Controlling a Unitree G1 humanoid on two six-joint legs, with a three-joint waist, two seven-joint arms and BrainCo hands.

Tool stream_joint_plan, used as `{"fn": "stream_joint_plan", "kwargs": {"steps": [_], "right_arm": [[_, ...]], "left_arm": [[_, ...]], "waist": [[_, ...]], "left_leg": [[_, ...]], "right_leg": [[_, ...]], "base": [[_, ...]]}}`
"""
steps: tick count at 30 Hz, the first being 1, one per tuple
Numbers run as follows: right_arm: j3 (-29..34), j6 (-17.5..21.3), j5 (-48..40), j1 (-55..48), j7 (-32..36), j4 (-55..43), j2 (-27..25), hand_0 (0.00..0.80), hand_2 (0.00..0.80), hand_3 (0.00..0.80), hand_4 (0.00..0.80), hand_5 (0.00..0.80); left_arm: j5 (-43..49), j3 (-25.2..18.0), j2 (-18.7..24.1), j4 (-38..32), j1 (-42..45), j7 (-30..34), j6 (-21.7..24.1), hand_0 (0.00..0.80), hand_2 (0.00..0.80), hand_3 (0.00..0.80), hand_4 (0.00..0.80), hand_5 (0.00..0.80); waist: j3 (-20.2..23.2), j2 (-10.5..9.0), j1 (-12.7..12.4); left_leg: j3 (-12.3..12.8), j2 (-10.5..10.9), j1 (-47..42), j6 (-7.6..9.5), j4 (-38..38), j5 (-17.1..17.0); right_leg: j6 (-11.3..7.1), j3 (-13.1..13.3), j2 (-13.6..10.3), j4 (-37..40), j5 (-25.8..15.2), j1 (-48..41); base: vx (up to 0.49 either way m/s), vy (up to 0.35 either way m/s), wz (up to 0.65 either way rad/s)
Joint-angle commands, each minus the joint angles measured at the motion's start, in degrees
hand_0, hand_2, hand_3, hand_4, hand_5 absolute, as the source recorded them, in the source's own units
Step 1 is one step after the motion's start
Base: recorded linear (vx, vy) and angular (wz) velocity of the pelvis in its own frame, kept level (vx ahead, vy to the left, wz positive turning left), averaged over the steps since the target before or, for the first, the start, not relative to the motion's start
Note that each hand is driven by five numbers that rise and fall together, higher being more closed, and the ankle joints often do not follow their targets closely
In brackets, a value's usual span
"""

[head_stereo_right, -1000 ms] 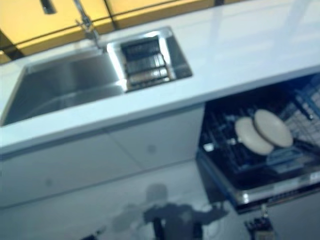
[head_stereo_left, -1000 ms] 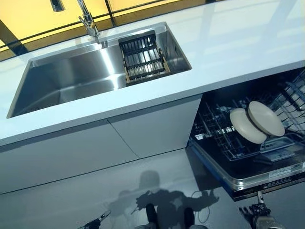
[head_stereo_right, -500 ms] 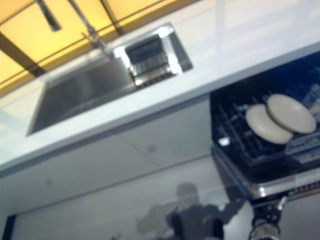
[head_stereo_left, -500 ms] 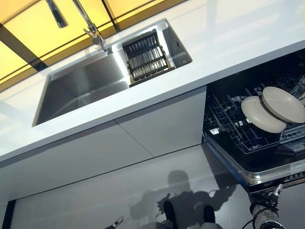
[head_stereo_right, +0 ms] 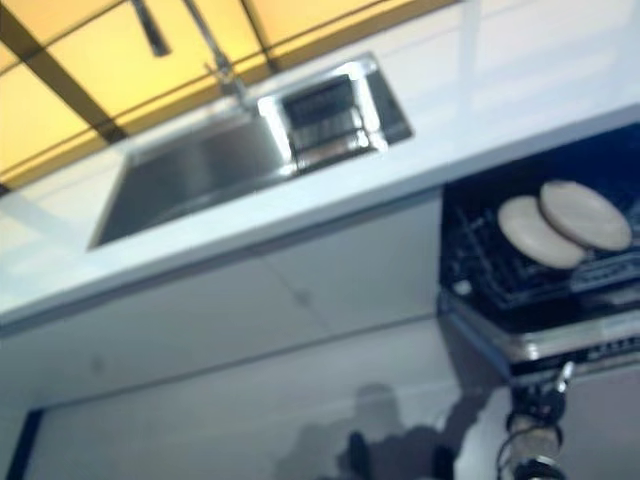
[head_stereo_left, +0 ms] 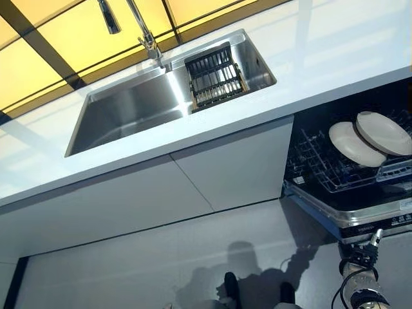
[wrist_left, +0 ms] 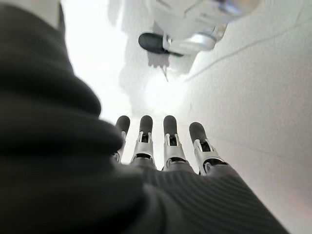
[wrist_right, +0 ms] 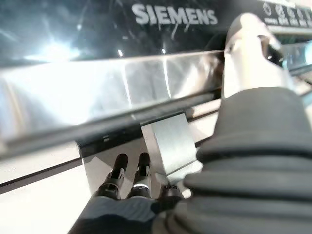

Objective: Take plates into dishwasher

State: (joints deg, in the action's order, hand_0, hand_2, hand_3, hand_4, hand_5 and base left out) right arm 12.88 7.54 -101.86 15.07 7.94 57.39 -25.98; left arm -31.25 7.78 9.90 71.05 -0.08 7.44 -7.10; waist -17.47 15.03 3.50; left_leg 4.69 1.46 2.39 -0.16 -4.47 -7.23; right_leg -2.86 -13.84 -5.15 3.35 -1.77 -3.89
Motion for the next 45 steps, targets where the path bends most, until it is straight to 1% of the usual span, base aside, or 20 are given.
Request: {"fn": "stream_joint_plan", "kwargs": {"steps": [1, 4, 8, 10, 12, 17, 19, 20, 24, 26, 28, 31, 34, 36, 39, 43, 44, 45], "right_arm": [[-3.57, -3.75, 5.99, 24.31, 4.80, -6.55, -1.91, 0.000, 0.000, 0.000, 0.000, 0.000], [-3.76, -4.65, 7.80, 24.33, 4.28, -6.19, -1.94, 0.000, 0.000, 0.000, 0.000, 0.000], [-4.23, -5.69, 14.40, 24.09, 1.84, -4.61, -2.40, 0.000, 0.000, 0.000, 0.000, 0.000], [-4.24, -6.22, 14.73, 23.87, 1.74, -3.67, -2.91, 0.000, 0.000, 0.000, 0.000, 0.000], [-3.94, -7.96, 18.64, 23.24, 0.38, -1.82, -3.95, 0.000, 0.000, 0.000, 0.000, 0.000], [-3.89, -10.22, 28.05, 21.23, -3.76, 1.89, -5.93, 0.000, 0.000, 0.000, 0.000, 0.000], [-4.20, -11.30, 30.41, 20.35, -5.14, 3.00, -6.10, 0.000, 0.000, 0.000, 0.000, 0.000], [-4.29, -11.90, 32.78, 19.64, -6.55, 3.95, -6.16, 0.000, 0.000, 0.000, 0.000, 0.000], [-5.14, -14.11, 41.95, 16.04, -8.37, 7.86, -6.41, 0.000, 0.000, 0.000, 0.000, 0.000], [-5.62, -14.34, 43.88, 14.71, -8.77, 8.91, -6.16, 0.000, 0.000, 0.000, 0.000, 0.000], [-6.37, -15.27, 45.59, 12.51, -8.78, 9.58, -5.45, 0.000, 0.000, 0.000, 0.000, 0.000], [-6.68, -15.98, 47.44, 9.11, -7.42, 10.82, -3.82, 0.000, 0.000, 0.000, 0.000, 0.000], [-7.33, -16.21, 51.61, 3.87, -5.46, 13.02, -0.49, 0.000, 0.000, 0.000, 0.000, 0.000], [-7.80, -15.82, 51.84, 2.01, -4.79, 13.79, 0.80, 0.000, 0.000, 0.000, 0.000, 0.000], [-8.97, -16.41, 52.74, -1.37, -4.10, 14.93, 5.04, 0.000, 0.000, 0.000, 0.000, 0.000], [-11.12, -15.15, 54.13, -5.31, -3.58, 16.96, 10.17, 0.000, 0.000, 0.000, 0.000, 0.000], [-11.30, -15.05, 54.58, -5.73, -3.52, 17.13, 10.69, 0.000, 0.000, 0.000, 0.000, 0.000], [-12.06, -15.72, 55.48, -6.87, -2.90, 17.65, 12.11, 0.000, 0.000, 0.000, 0.000, 0.000]], "left_arm": [[-0.33, 3.34, 3.45, -0.61, -2.26, -1.95, -0.30, 0.000, 0.000, 0.000, 0.000, 0.000], [0.49, 3.21, 3.86, -1.14, -2.17, -2.30, -0.73, 0.000, 0.000, 0.000, 0.000, 0.000], [1.14, 3.00, 4.31, -1.29, -2.03, -2.76, -0.86, 0.000, 0.000, 0.000, 0.000, 0.000], [1.38, 3.01, 4.40, -1.04, -1.76, -2.59, -0.31, 0.000, 0.000, 0.000, 0.000, 0.000], [1.60, 2.93, 4.63, -0.86, -1.91, -2.80, -0.27, 0.000, 0.000, 0.000, 0.000, 0.000], [2.09, 2.57, 5.40, -0.09, -2.27, -3.28, -0.69, 0.000, 0.000, 0.000, 0.000, 0.000], [1.95, 2.18, 5.52, 0.58, -2.36, -3.57, -0.67, 0.000, 0.000, 0.000, 0.000, 0.000], [1.79, 1.99, 5.53, 0.93, -2.40, -3.67, -0.56, 0.000, 0.000, 0.000, 0.000, 0.000], [1.18, 1.38, 5.69, 1.91, -2.81, -4.28, -0.68, 0.000, 0.000, 0.000, 0.000, 0.000], [1.04, 1.17, 5.85, 2.53, -2.94, -4.29, -0.34, 0.000, 0.000, 0.000, 0.000, 0.000], [0.81, 0.79, 6.06, 2.93, -3.16, -4.24, -0.28, 0.000, 0.000, 0.000, 0.000, 0.000], [0.41, 0.54, 5.82, 3.85, -3.32, -4.02, 0.38, 0.000, 0.000, 0.000, 0.000, 0.000], [0.35, -0.12, 5.02, 4.76, -3.29, -4.59, 0.28, 0.000, 0.000, 0.000, 0.000, 0.000], [0.21, -0.14, 4.76, 5.04, -3.39, -4.76, 0.42, 0.000, 0.000, 0.000, 0.000, 0.000], [0.03, -0.55, 3.93, 5.94, -3.68, -5.59, 0.42, 0.000, 0.000, 0.000, 0.000, 0.000], [0.62, -1.30, 3.23, 7.03, -3.71, -5.80, -0.04, 0.000, 0.000, 0.000, 0.000, 0.000], [0.64, -1.35, 3.11, 7.17, -3.65, -5.79, 0.07, 0.000, 0.000, 0.000, 0.000, 0.000], [0.86, -1.36, 2.70, 7.49, -3.48, -5.79, -0.14, 0.000, 0.000, 0.000, 0.000, 0.000]], "waist": [[2.51, -4.52, -6.06], [2.68, -5.48, -6.25], [3.48, -7.08, -6.39], [3.91, -7.75, -6.43], [4.39, -8.79, -6.46], [5.27, -10.97, -6.33], [5.87, -11.64, -6.30], [6.28, -12.01, -6.25], [8.24, -13.22, -6.24], [8.78, -13.65, -6.17], [9.37, -14.16, -6.08], [10.04, -14.44, -5.98], [11.22, -14.82, -5.81], [11.70, -14.92, -5.77], [12.85, -15.22, -5.32], [13.82, -15.42, -4.91], [13.92, -15.45, -4.84], [14.17, -15.49, -4.70]], "left_leg": [[1.55, 4.22, -1.21, 2.88, 12.36, 12.13], [1.59, 3.85, -1.91, 2.82, 11.67, 11.97], [1.72, 3.33, -3.11, 2.77, 10.13, 11.71], [1.76, 3.11, -3.59, 2.78, 9.52, 11.65], [2.02, 2.78, -4.15, 2.86, 8.97, 11.81], [2.39, 2.06, -5.26, 3.06, 8.04, 12.12], [2.47, 1.88, -5.96, 3.07, 7.04, 11.98], [2.43, 1.78, -6.38, 3.13, 6.37, 11.88], [2.33, 1.47, -7.97, 3.14, 3.31, 11.13], [2.42, 1.39, -8.32, 3.21, 2.66, 11.04], [2.46, 1.31, -8.82, 3.23, 1.53, 10.69], [2.34, 1.21, -9.46, 3.25, -0.38, 10.00], [2.22, 1.12, -8.80, 3.03, -0.53, 9.71], [1.95, 1.20, -8.38, 2.95, -0.53, 9.64], [1.93, 1.20, -8.00, 2.97, -0.53, 9.61], [2.38, 1.16, -8.32, 3.07, -0.53, 9.85], [2.36, 1.19, -8.36, 3.09, -0.53, 9.87], [2.31, 1.29, -8.46, 3.19, -0.53, 9.91]], "right_leg": [[3.90, -0.72, -1.03, -10.95, 7.24, 3.54], [3.77, -0.66, -0.55, -9.71, 6.57, 2.58], [3.46, -0.28, 0.21, -7.48, 5.55, 1.24], [3.37, -0.11, 0.47, -6.76, 5.29, 0.81], [3.23, 0.18, 0.78, -5.88, 4.92, 0.26], [2.99, 1.03, 1.48, -4.42, 4.27, -0.71], [2.79, 1.36, 1.80, -3.20, 3.78, -1.36], [2.68, 1.63, 1.99, -2.39, 3.46, -1.74], [2.19, 2.17, 2.63, 0.69, 2.06, -2.95], [2.09, 2.40, 2.78, 1.28, 1.75, -3.09], [1.92, 2.60, 2.95, 1.65, 1.46, -3.06], [1.55, 2.87, 3.15, 1.65, 1.28, -2.64], [0.87, 2.91, 3.19, 1.65, 0.52, -1.92], [0.56, 2.90, 3.19, 1.65, 0.25, -1.52], [0.26, 3.14, 3.14, 1.65, -0.03, -1.04], [0.13, 2.86, 2.94, 1.65, 0.17, -1.37], [0.10, 2.87, 2.92, 1.65, 0.19, -1.43], [0.06, 2.86, 2.87, 1.65, 0.19, -1.57]], "base": [[-0.011, -0.056, 0.16], [0.001, -0.038, 0.12], [0.017, -0.028, 0.08], [0.028, -0.015, 0.16], [0.031, -0.012, 0.14], [0.029, -0.002, 0.17], [0.047, 0.021, 0.11], [0.055, 0.036, 0.01], [0.054, 0.052, -0.01], [0.022, 0.047, -0.03], [-0.002, 0.062, -0.02], [-0.021, 0.056, -0.02], [-0.039, 0.062, -0.07], [-0.020, 0.037, -0.11], [-0.003, 0.053, -0.10], [0.013, 0.029, -0.03], [0.000, 0.000, 0.00], [0.000, 0.000, 0.00]]}}
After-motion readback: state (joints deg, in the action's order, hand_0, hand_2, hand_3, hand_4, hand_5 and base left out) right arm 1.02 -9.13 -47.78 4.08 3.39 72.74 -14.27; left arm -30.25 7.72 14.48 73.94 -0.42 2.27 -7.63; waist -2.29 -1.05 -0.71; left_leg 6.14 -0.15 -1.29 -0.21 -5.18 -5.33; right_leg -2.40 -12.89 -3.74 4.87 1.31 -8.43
